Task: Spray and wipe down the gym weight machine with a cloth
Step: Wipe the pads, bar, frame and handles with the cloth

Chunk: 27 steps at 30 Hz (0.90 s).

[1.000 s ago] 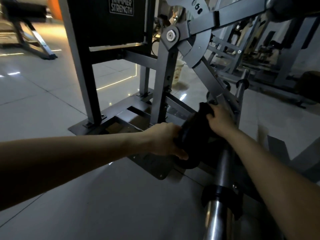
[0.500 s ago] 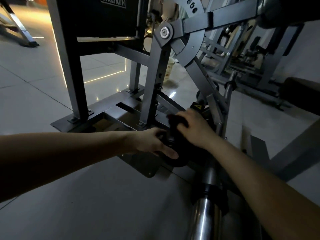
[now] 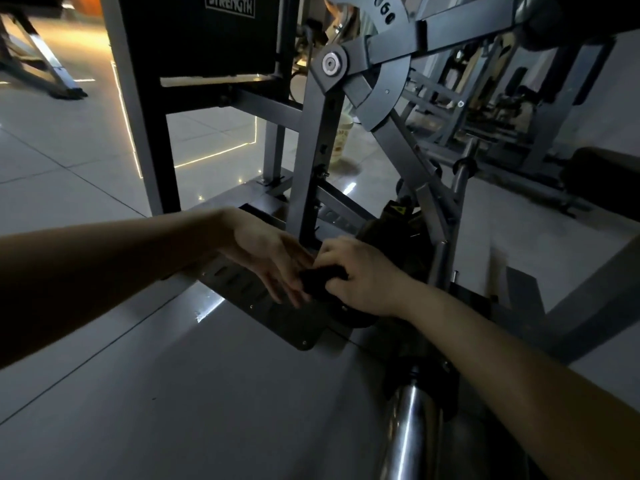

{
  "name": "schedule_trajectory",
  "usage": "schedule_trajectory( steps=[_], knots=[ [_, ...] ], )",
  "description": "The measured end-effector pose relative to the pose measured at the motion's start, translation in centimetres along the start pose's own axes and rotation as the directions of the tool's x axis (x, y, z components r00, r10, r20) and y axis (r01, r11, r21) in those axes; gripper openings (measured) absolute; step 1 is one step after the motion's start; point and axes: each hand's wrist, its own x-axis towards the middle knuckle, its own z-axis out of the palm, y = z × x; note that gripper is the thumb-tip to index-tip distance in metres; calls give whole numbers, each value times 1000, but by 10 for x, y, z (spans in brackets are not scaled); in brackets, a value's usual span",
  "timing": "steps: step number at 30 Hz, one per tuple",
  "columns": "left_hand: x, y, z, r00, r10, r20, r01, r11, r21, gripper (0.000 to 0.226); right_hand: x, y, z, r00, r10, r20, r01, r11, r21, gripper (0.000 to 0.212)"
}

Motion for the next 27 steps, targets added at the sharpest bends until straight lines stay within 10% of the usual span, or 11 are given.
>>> schedule_trajectory(
  steps=[7,16,27],
  knots=[
    [13,8,-4,821,-33,-570,-188,927,-324,30,36,54,-18,891,408,-200,-429,900,-76,32],
    [4,14,18,879,-133,-458,-113,875,-471,34,27,-3,-9,967,236,92,-237,972,0,19],
    [14,-5,29,907,-78,-413,-137,875,-465,25,30,-2,-5,939,328,-104,-231,825,516,30]
  ],
)
